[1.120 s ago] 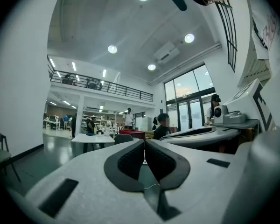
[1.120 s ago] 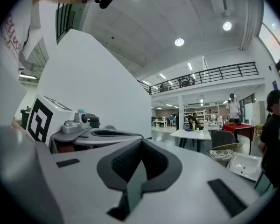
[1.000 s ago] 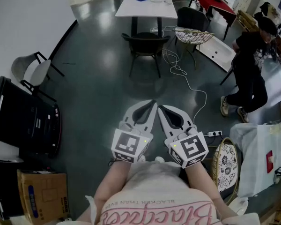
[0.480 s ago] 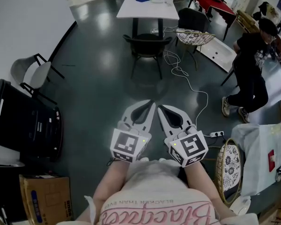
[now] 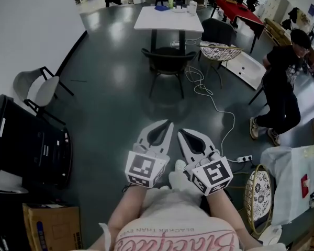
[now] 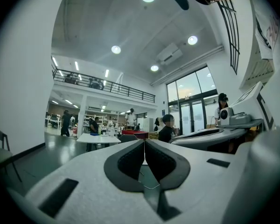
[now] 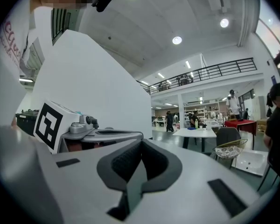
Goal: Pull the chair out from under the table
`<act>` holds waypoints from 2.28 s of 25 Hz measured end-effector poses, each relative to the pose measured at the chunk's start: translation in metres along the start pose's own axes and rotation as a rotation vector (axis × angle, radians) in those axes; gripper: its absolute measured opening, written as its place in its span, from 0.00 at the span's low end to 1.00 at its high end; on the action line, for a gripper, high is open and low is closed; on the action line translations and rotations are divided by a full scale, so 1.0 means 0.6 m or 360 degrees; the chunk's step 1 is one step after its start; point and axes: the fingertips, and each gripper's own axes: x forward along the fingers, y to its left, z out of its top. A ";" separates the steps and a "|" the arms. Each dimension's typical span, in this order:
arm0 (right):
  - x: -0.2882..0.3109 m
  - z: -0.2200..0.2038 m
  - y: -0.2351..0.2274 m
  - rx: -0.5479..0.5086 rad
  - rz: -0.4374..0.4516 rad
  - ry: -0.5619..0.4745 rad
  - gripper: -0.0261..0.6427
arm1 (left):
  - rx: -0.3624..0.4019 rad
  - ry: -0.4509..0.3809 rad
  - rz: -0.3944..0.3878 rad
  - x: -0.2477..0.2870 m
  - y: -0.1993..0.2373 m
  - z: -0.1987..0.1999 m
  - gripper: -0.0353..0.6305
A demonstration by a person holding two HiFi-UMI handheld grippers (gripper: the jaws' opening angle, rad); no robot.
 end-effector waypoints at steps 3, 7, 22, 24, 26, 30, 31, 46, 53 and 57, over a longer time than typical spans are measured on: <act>0.024 -0.006 -0.019 0.0021 -0.0009 0.0002 0.05 | 0.0004 0.0001 0.0012 0.017 0.022 -0.001 0.06; 0.058 -0.008 -0.066 0.0026 -0.0015 -0.0003 0.05 | 0.0021 0.0023 0.0024 0.061 0.042 -0.008 0.06; 0.234 -0.016 -0.306 0.0024 0.0052 0.0064 0.05 | -0.0006 0.0119 0.0057 0.336 0.152 -0.040 0.06; 0.261 -0.012 -0.347 0.0014 0.0060 0.0067 0.05 | 0.0000 0.0124 0.0060 0.383 0.169 -0.039 0.06; 0.289 -0.005 -0.386 0.0017 0.0067 0.0065 0.05 | 0.0007 0.0117 0.0069 0.429 0.189 -0.031 0.06; 0.341 0.007 -0.456 0.0009 0.0090 0.0071 0.05 | 0.0003 0.0106 0.0120 0.503 0.229 -0.023 0.06; 0.353 0.010 -0.471 0.0008 0.0096 0.0069 0.05 | 0.0002 0.0110 0.0134 0.518 0.238 -0.024 0.06; 0.516 -0.007 -0.609 0.0117 0.0149 0.0090 0.05 | -0.0210 0.0198 0.0153 0.673 0.387 -0.087 0.06; 0.621 -0.023 -0.704 0.0168 0.0023 0.0155 0.05 | -0.0281 0.0259 0.0097 0.776 0.484 -0.111 0.06; 0.690 -0.027 -0.764 0.0215 -0.0098 0.0176 0.05 | -0.0278 0.0347 0.0079 0.831 0.549 -0.128 0.06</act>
